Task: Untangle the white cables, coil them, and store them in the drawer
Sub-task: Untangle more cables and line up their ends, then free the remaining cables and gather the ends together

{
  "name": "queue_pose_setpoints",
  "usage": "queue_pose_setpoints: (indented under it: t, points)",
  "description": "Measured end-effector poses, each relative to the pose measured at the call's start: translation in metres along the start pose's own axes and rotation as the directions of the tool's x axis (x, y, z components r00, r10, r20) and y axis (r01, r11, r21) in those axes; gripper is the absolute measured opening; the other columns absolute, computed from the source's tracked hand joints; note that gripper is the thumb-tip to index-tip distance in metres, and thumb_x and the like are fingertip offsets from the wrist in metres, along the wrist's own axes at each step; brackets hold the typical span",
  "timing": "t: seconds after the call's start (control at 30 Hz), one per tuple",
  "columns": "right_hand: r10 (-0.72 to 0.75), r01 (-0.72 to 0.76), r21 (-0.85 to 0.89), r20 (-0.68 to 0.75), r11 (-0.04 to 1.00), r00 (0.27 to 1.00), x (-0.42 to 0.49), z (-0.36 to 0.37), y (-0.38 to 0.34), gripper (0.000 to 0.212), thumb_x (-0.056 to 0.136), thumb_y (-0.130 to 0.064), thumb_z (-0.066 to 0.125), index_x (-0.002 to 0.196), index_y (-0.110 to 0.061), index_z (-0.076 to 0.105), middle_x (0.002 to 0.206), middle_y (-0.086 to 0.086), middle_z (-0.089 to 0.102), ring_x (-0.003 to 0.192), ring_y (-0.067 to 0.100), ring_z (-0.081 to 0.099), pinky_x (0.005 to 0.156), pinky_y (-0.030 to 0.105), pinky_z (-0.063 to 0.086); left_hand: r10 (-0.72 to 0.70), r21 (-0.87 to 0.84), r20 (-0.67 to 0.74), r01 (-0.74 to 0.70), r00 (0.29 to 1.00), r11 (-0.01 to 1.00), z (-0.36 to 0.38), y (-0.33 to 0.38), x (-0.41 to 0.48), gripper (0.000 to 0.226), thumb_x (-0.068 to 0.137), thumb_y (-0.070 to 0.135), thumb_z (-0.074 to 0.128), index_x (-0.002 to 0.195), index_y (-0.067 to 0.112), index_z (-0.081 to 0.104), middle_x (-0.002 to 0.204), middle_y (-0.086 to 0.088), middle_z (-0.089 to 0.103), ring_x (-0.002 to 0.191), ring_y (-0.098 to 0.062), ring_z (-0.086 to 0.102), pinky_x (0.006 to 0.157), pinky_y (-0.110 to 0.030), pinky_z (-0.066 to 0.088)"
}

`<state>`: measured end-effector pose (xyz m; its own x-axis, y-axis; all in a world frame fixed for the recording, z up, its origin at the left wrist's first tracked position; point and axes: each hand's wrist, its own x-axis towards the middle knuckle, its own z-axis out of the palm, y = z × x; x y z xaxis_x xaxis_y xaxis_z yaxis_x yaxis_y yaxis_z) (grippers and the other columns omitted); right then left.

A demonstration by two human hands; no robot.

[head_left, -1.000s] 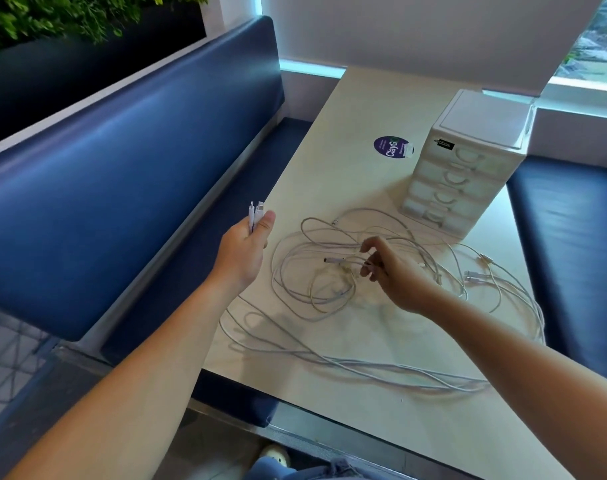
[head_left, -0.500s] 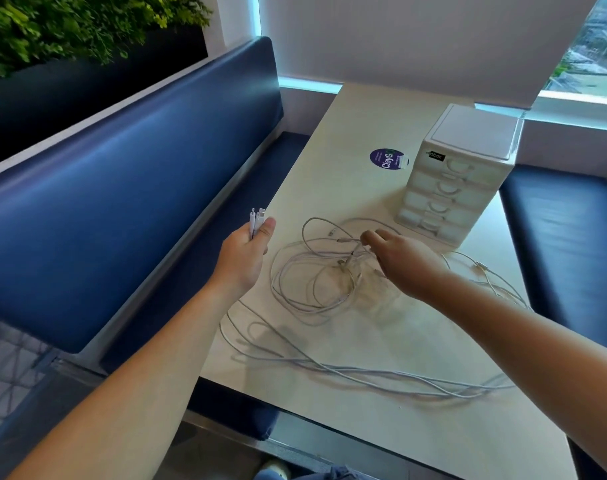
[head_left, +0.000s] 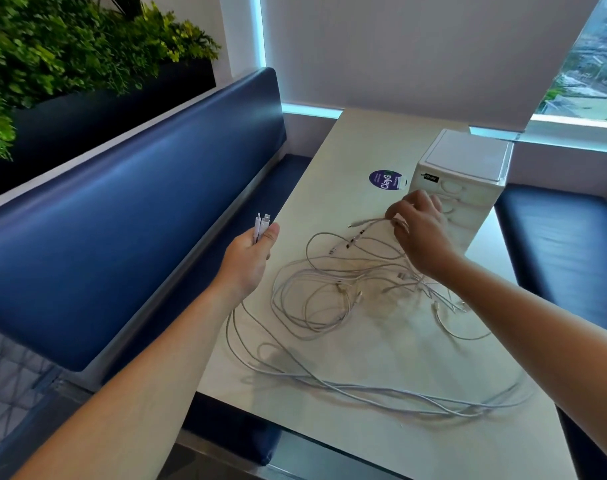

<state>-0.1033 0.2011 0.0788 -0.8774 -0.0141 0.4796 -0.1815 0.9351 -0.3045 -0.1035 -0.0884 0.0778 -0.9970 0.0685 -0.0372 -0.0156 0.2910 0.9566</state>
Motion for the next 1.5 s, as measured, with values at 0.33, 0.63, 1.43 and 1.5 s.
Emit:
queue_pose_setpoints:
  t: [0.33,0.63,1.43,1.5]
  points:
    - [0.231,-0.274,0.339,0.161,0.900,0.960,0.024,-0.022,-0.008,0.007,0.094,-0.011,0.053,0.095,-0.017,0.055,0.096,0.002,0.058,0.083,0.019,0.053,0.073,0.028,0.039,0.004,-0.022,0.012,-0.004,1.000,1.000,0.000,0.017,-0.001,0.044,0.098,0.050,0.049,0.068,0.020,0.034,0.058,0.008,0.033,0.052,-0.009,0.025,0.051,-0.026,0.024]
    - [0.220,-0.264,0.568,0.146,0.780,0.964,0.035,-0.037,-0.015,0.023,0.089,-0.004,0.060,0.083,-0.026,0.056,0.081,-0.001,0.065,0.079,0.012,0.061,0.077,0.023,0.046,-0.013,-0.023,-0.009,0.013,1.000,1.000,-0.005,0.018,-0.007,0.045,0.098,0.048,0.048,0.067,0.020,0.034,0.056,0.008,0.032,0.051,-0.009,0.025,0.053,-0.027,0.025]
    - [0.045,-0.257,0.810,0.275,0.528,0.960,-0.019,0.009,-0.134,0.028,0.077,-0.005,0.076,0.084,-0.027,0.061,0.071,-0.005,0.061,0.064,0.015,0.057,0.070,0.044,0.056,-0.073,-0.474,0.110,0.117,0.991,0.873,0.012,0.049,-0.017,0.031,0.104,0.040,0.041,0.099,0.015,0.058,0.075,0.002,0.048,0.060,-0.007,0.039,0.054,-0.023,0.033]
    - [0.047,-0.234,0.808,0.249,0.540,0.967,-0.020,0.014,-0.138,0.030,0.075,-0.006,0.077,0.082,-0.029,0.059,0.070,-0.005,0.061,0.065,0.017,0.056,0.069,0.047,0.055,-0.059,-0.458,0.130,0.113,0.990,0.882,0.013,0.051,-0.021,0.029,0.100,0.041,0.047,0.097,0.014,0.057,0.071,0.002,0.046,0.057,-0.006,0.041,0.053,-0.021,0.035]
